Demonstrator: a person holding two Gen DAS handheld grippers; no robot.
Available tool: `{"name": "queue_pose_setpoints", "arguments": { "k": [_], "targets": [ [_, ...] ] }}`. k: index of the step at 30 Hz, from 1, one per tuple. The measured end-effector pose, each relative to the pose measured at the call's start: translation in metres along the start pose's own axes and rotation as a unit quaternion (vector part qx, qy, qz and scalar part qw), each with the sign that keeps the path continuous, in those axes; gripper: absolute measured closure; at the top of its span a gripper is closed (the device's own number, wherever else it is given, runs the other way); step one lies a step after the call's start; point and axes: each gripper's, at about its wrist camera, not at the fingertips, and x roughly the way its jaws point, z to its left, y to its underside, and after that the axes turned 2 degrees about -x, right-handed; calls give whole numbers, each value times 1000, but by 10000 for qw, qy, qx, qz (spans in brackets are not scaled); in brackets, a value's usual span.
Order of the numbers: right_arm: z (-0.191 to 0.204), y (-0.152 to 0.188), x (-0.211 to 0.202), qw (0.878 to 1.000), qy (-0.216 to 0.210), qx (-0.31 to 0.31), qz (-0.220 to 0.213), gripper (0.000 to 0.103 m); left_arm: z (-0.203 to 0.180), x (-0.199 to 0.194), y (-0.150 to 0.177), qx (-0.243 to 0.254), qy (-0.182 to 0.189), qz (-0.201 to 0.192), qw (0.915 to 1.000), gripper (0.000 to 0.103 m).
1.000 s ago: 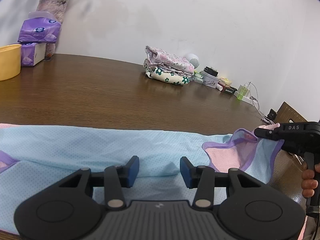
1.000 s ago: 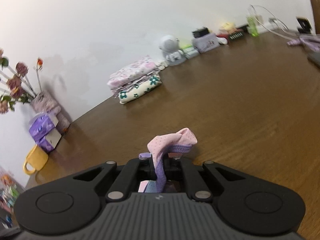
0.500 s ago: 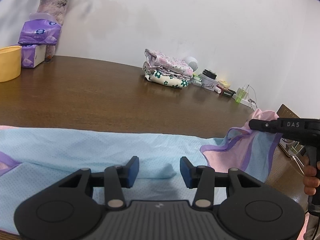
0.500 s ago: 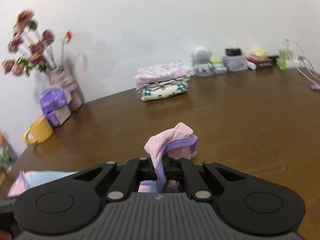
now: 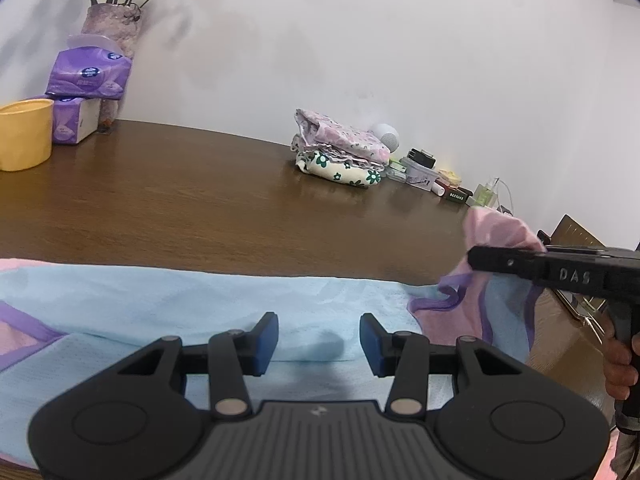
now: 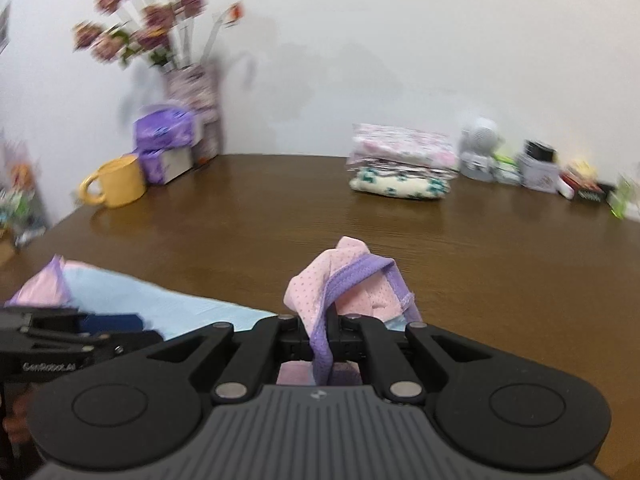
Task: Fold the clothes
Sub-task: 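Lay the pink end onto the blue garment and open the right gripper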
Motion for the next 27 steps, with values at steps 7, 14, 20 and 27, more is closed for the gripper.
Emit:
{"name": "queue_pose_setpoints", "arguments": {
  "k": [7,14,20,27],
  "targets": [
    [46,3,21,9959,-457,-690,366,102,15,-13,-3,-42,-111,-120,9999,60],
    [62,15,37,9939,-490,-777,603,101,23,-15,-3,-104,-104,-76,9999,60],
    [60,16,42,9939,-521,-685,695,100,21,-11,-3,-74,-97,-33,9999,59],
    [57,14,34,9925,-762,-612,733,44,22,-10,-4,-93,-154,10,9998,58]
  ]
}}
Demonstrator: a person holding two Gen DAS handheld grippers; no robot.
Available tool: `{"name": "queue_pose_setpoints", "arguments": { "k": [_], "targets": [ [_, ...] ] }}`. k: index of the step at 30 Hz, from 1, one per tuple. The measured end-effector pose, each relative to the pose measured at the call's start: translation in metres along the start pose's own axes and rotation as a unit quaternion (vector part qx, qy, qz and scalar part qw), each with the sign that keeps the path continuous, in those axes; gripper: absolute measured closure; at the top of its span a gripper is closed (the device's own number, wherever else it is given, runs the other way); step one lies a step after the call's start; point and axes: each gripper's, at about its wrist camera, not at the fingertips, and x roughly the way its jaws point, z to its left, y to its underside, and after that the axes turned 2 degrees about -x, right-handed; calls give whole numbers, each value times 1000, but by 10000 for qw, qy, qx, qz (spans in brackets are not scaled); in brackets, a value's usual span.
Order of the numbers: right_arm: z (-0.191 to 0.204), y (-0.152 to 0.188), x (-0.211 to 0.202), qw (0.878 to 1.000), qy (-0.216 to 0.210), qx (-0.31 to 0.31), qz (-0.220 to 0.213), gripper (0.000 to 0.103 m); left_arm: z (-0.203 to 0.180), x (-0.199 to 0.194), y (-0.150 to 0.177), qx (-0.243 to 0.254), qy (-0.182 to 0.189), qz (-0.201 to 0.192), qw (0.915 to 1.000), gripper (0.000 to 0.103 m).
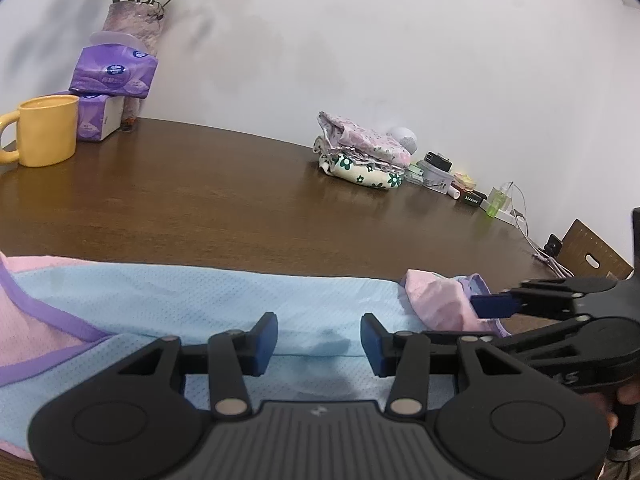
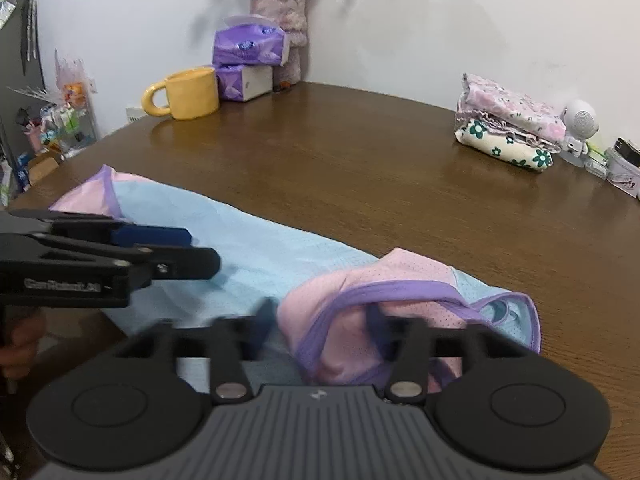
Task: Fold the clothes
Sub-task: 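Lay the pink end onto the blue garment and open the right gripper, then lift the open right gripper away from the folded pink end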
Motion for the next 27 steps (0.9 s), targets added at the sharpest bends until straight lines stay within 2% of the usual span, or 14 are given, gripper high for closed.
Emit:
{"name": "queue_pose_setpoints", "arguments": {
  "k": [3,10,12,15,19,25,27],
  "targets": [
    [-10,-2,-13,9998,-108,184,-60,40,-3,-2,-2,33,-20,-28,10000,56],
    [-47,14,-34,9953,-378,875,-179,39,-23,-8,-8,314,47,-77,9995,53],
    [-60,21,-42,9945,-293,959,-309,39,-33,-5,-10,450,122,-28,9989,53],
    [-77,27,-48,9951,123,849,-492,39,-48,3,-14,649,259,116,9975,53],
    [-96,28,-45,9942,546,710,-593,40,-79,20,-25,1210,486,352,9908,53],
    [-108,38,-36,9927,436,845,-742,39,-119,51,-31,2036,650,866,9730,53],
    [-111,43,-34,9924,390,871,-775,39,-127,63,-28,2209,556,1006,9685,54]
  ]
}}
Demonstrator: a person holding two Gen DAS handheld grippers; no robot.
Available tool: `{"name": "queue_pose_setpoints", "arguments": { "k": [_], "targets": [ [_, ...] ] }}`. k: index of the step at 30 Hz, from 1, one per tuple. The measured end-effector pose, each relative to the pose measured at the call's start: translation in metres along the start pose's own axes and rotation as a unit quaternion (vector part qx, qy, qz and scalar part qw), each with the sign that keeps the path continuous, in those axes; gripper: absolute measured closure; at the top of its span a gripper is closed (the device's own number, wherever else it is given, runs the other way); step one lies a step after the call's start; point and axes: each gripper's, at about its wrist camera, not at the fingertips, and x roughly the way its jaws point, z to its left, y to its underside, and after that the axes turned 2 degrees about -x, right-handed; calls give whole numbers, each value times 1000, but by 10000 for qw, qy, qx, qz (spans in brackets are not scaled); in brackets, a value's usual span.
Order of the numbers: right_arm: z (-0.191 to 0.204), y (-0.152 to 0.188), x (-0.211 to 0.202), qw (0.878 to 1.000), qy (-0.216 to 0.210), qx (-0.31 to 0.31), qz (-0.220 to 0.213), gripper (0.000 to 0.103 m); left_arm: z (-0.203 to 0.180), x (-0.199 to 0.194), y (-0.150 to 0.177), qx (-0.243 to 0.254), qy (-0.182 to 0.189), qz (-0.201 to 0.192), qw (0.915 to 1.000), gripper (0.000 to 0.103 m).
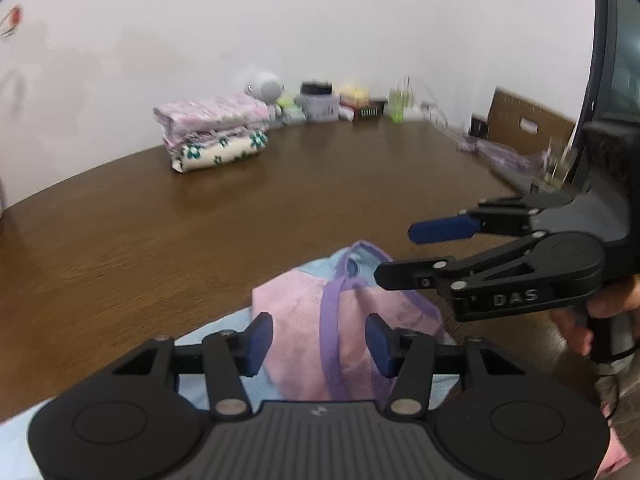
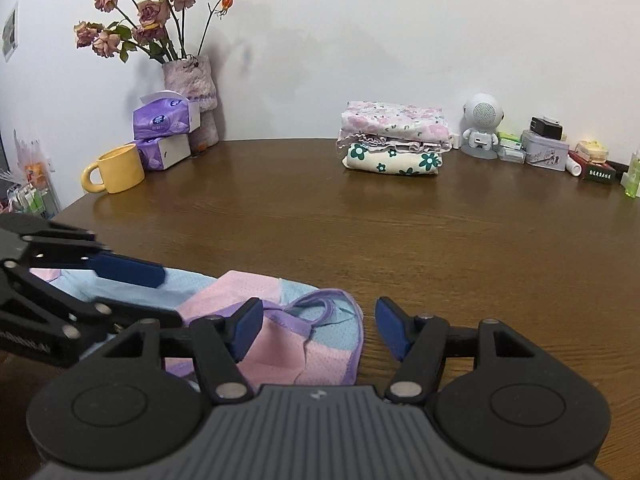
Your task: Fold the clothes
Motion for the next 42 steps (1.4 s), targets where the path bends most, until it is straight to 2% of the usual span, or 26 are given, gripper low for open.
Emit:
{"name": "queue_pose_setpoints", "arguments": {
  "k": [1,3,7,12,16,17,19,21,23,24,26,29,33,35,37,42],
  "targets": [
    [-2,2,0,10000,-30,20,-5,39,-3,6,-1,73,-94,59,9999,54],
    [-7,4,0,10000,-82,41,-27,39,-8,15,-2,276,-288,105,9991,64],
    [-13,4,2,9997,-228,-110,-55,36,-15,25,-3,510,-378,135,9979,98],
    [-5,-3,9,9949,-401,-919,-95,35,-3,14,-11,139,-407,-208,9989,99],
    [13,-12,19,9842,-464,-1702,-137,37,8,5,-15,-246,-197,-330,9990,99],
    [16,-14,21,9822,-460,-1813,-156,40,9,4,-16,-305,-147,-337,9989,99],
    [20,-20,30,9790,-521,-1970,-63,54,11,1,-15,-345,-119,-346,9987,99],
    [25,-23,40,9765,-602,-2067,81,78,12,1,-16,-358,-92,-350,9987,99],
    [29,-25,47,9746,-674,-2128,171,93,15,0,-16,-434,12,-333,9985,93],
    [30,-25,48,9745,-702,-2127,166,94,18,-2,-16,-514,56,-341,9981,90],
    [31,-26,46,9750,-726,-2095,125,94,26,-7,-17,-679,143,-361,9969,73],
    [29,-27,43,9764,-718,-2035,88,94,41,-14,-19,-767,-41,-495,9958,71],
    [28,-30,41,9774,-694,-1995,97,94,59,2,-20,-731,-458,-337,9957,75],
    [29,-30,40,9770,-704,-2010,92,94,62,14,-21,-551,-526,-204,9969,85],
    [29,-31,39,9770,-726,-2004,96,94,60,24,-22,-308,-446,-93,9985,85],
    [27,-34,35,9779,-802,-1932,9,94,56,43,-22,98,-127,146,9998,95]
  ]
}}
